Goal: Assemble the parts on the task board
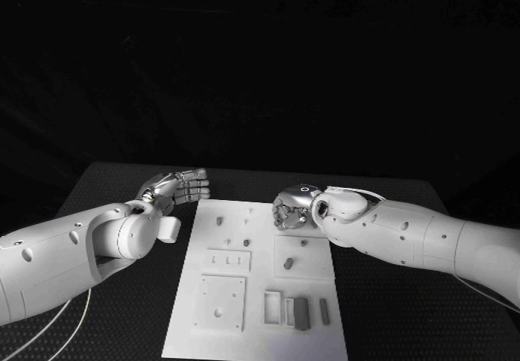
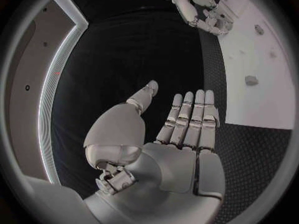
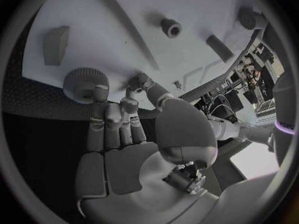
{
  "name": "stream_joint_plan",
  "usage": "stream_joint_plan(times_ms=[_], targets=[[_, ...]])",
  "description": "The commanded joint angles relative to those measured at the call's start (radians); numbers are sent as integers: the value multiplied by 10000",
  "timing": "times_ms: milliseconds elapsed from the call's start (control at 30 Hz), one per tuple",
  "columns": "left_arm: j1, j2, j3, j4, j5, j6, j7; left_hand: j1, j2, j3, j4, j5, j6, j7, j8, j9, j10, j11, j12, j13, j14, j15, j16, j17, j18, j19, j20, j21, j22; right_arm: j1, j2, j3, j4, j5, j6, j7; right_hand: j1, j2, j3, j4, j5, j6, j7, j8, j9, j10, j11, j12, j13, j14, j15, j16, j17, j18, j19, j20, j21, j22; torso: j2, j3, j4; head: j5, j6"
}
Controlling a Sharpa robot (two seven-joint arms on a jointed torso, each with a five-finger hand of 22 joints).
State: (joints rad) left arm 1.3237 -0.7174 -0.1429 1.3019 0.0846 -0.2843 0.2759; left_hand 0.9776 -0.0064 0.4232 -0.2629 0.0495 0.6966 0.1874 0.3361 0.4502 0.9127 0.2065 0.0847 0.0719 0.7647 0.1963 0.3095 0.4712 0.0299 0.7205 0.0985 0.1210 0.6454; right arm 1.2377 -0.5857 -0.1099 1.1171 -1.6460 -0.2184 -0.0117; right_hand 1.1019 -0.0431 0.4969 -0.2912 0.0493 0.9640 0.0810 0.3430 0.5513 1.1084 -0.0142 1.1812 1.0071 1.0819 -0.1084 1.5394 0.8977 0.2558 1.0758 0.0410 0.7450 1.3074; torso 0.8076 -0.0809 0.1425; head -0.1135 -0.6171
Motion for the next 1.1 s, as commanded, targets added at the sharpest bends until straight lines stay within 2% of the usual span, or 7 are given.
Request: stream_joint_plan(times_ms=[33, 133, 533, 633, 800, 867, 1100], targets=[[13, 15, 11, 15, 23, 88, 84, -37, 56, 0, -48, 39, 65, 188, -48, -15, 57, -9, -46, -16, 16, 50, -56, -15, 125, 60, 28, -45, -15, -61, -39, -34, 151, -135, -229, -254, -17, 60, 71, 9, 1, 267, 166, 31, 12, 82, 11, 34, -15, 26, -60, 28, -10, 60, 27, -72, 54, 220, 5, -1, 0, -6, 19], [13, 14, 10, 13, 23, 88, 84, -38, 55, -1, -51, 39, 66, 187, -48, -15, 58, -9, -47, -16, 15, 51, -57, -16, 125, 60, 28, -46, -15, -59, -91, -7, 356, -146, -472, -440, -36, 56, 68, 12, 1, 261, 165, 20, 15, 93, 9, 35, -17, 33, -65, 38, -14, 60, 37, -77, 65, 219, 4, -4, 3, -8, 33], [13, 40, 10, -12, 24, 91, 74, -39, 55, 0, -63, 39, 69, 185, -52, -19, 61, -9, -55, -17, 13, 52, -63, -21, 123, 60, 30, -51, -17, -36, 108, 349, 701, -526, -1280, -1138, -66, -82, 83, 8, 2, 277, 149, -24, 53, 208, -9, 54, -30, 115, -89, 113, -51, 60, 128, -138, 147, 213, 9, -8, 27, 29, 103], [13, 28, 10, -10, 25, 96, 70, -41, 56, -1, -65, 39, 69, 185, -53, -20, 62, -9, -57, -17, 13, 53, -65, -23, 123, 61, 31, -52, -17, -32, 211, 363, 682, -533, -1554, -1260, -62, -85, 91, 8, 2, 284, 147, -28, 59, 225, -12, 56, -32, 127, -92, 122, -57, 60, 140, -147, 157, 212, 7, -21, 21, 32, 113], [15, 17, 11, 12, 26, 75, 74, -42, 55, -1, -67, 38, 70, 185, -54, -20, 63, -9, -59, -17, 13, 53, -65, -24, 123, 61, 31, -53, -18, -19, 429, 366, 569, -536, -1600, -1384, -62, -125, 93, 7, 1, 265, 150, -50, 60, 248, -11, 60, -34, 146, -95, 135, -65, 60, 159, -159, 172, 211, 41, -19, -43, 62, 171], [15, 28, 11, 19, 26, 72, 75, -44, 55, -2, -69, 38, 70, 185, -55, -21, 64, -8, -60, -17, 14, 54, -66, -25, 122, 61, 31, -54, -18, -13, 519, 366, 511, -554, -1599, -1414, -64, -127, 96, 10, 2, 261, 151, -56, 61, 253, -10, 59, -36, 151, -95, 137, -69, 60, 163, -162, 176, 210, 47, -12, -43, 61, 186], [15, 68, 12, 18, 30, 86, 83, -49, 57, -2, -74, 39, 72, 183, -58, -24, 68, -9, -65, -18, 13, 55, -70, -29, 122, 63, 33, -57, -19, 26, 777, 369, 310, -643, -1570, -1497, -62, -130, 108, 9, 2, 253, 153, -70, 63, 263, -8, 56, -39, 158, -94, 140, -78, 60, 167, -169, 180, 206, 42, -41, 15, 19, 160]])
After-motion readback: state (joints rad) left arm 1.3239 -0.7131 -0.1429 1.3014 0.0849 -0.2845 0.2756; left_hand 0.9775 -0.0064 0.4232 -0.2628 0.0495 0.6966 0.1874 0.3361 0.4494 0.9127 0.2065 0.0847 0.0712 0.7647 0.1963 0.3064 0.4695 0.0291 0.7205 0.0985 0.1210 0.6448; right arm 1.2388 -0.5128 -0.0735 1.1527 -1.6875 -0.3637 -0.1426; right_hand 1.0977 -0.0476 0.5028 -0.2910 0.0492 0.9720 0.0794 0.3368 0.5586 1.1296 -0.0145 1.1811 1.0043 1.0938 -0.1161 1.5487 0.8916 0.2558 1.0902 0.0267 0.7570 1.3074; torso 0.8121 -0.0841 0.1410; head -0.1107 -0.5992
